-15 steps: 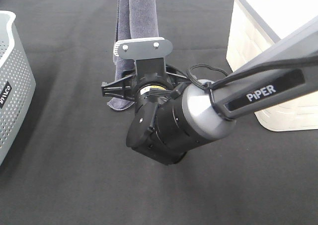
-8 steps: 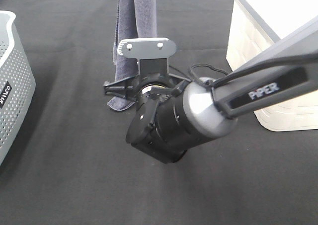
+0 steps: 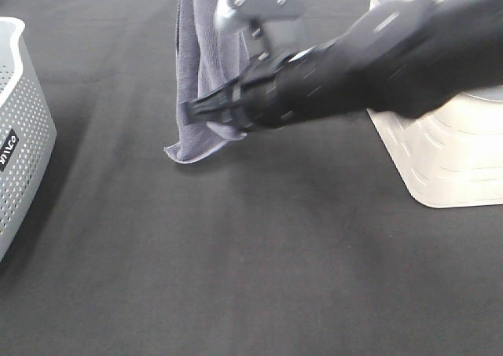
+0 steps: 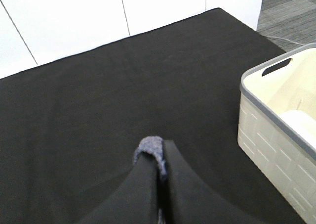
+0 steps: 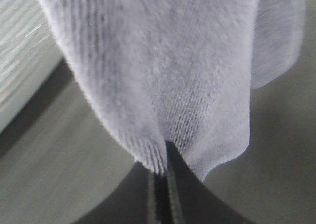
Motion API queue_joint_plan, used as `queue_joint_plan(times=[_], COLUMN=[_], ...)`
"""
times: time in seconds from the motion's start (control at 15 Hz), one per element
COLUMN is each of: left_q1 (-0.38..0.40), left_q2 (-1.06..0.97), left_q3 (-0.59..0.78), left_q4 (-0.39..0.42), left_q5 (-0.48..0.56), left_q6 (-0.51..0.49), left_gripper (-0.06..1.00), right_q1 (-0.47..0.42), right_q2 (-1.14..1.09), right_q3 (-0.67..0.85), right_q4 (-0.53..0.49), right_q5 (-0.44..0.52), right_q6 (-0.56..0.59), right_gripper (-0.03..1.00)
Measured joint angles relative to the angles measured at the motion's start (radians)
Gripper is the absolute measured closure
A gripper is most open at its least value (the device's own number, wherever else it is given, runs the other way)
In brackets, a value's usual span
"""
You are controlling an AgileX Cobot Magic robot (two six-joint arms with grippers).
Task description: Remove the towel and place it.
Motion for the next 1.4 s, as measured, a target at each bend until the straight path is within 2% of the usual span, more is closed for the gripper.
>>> queue_joint_plan(times=[0.07,0.2,0.27,0.33,0.4,0.47,0.53,0.6,0.67,0.73,0.8,1.0,1.07,1.13,1.2,1.27,1.4], left_q1=[0.02,0.069,0.127,0.143,0.149,0.151,0.151,0.151,0.151,0.151,0.151,0.151,0.151,0.151,0.151,0.151,0.161], left_q2=[0.0,-0.003,-0.014,-0.022,-0.024,-0.032,-0.044,-0.079,-0.092,-0.134,-0.209,-0.358,-0.369,-0.384,-0.384,-0.383,-0.376], left_q3=[-0.001,-0.001,-0.001,-0.001,-0.001,0.0,0.018,0.081,0.119,0.216,0.383,0.7,0.744,0.835,0.873,0.887,0.898], left_q4=[-0.048,-0.162,-0.252,-0.27,-0.273,-0.271,-0.258,-0.211,-0.189,-0.145,-0.067,0.145,0.179,0.295,0.352,0.38,0.488], left_q5=[0.009,0.021,0.023,0.023,0.022,0.016,0.007,-0.017,-0.031,-0.066,-0.158,-0.339,-0.358,-0.391,-0.411,-0.424,-0.485], left_q6=[0.0,0.0,0.001,0.001,0.0,-0.013,-0.05,-0.123,-0.155,-0.227,-0.36,-0.698,-0.76,-0.916,-0.987,-1.015,-1.083], left_gripper=[0.94,0.94,0.94,0.94,0.94,0.94,0.94,0.94,0.94,0.94,0.94,0.94,0.94,0.94,0.94,0.94,0.94], right_q1=[-0.057,-0.169,-0.245,-0.261,-0.265,-0.266,-0.266,-0.266,-0.266,-0.266,-0.266,-0.266,-0.266,-0.266,-0.266,-0.266,-0.266], right_q2=[-0.047,-0.146,-0.191,-0.194,-0.194,-0.194,-0.194,-0.194,-0.194,-0.194,-0.194,-0.194,-0.194,-0.194,-0.192,-0.191,-0.181], right_q3=[0.0,-0.027,-0.118,-0.175,-0.23,-0.261,-0.324,-0.403,-0.445,-0.465,-0.508,-0.56,-0.571,-0.572,-0.572,-0.572,-0.572], right_q4=[-0.034,-0.176,-0.354,-0.454,-0.576,-0.634,-0.731,-0.875,-0.958,-0.993,-1.048,-1.062,-1.062,-1.06,-1.058,-1.057,-1.048], right_q5=[0.139,0.373,0.623,0.755,0.845,0.884,0.942,1.012,1.04,1.045,1.046,1.01,0.983,0.957,0.938,0.925,0.843], right_q6=[-0.015,-0.024,-0.017,0.0,0.021,0.029,0.043,0.044,0.044,0.042,0.012,-0.093,-0.098,-0.1,-0.101,-0.102,-0.098], right_gripper=[0.95,0.95,0.95,0.95,0.95,0.95,0.95,0.95,0.95,0.95,0.95,0.95,0.95,0.95,0.95,0.95,0.95])
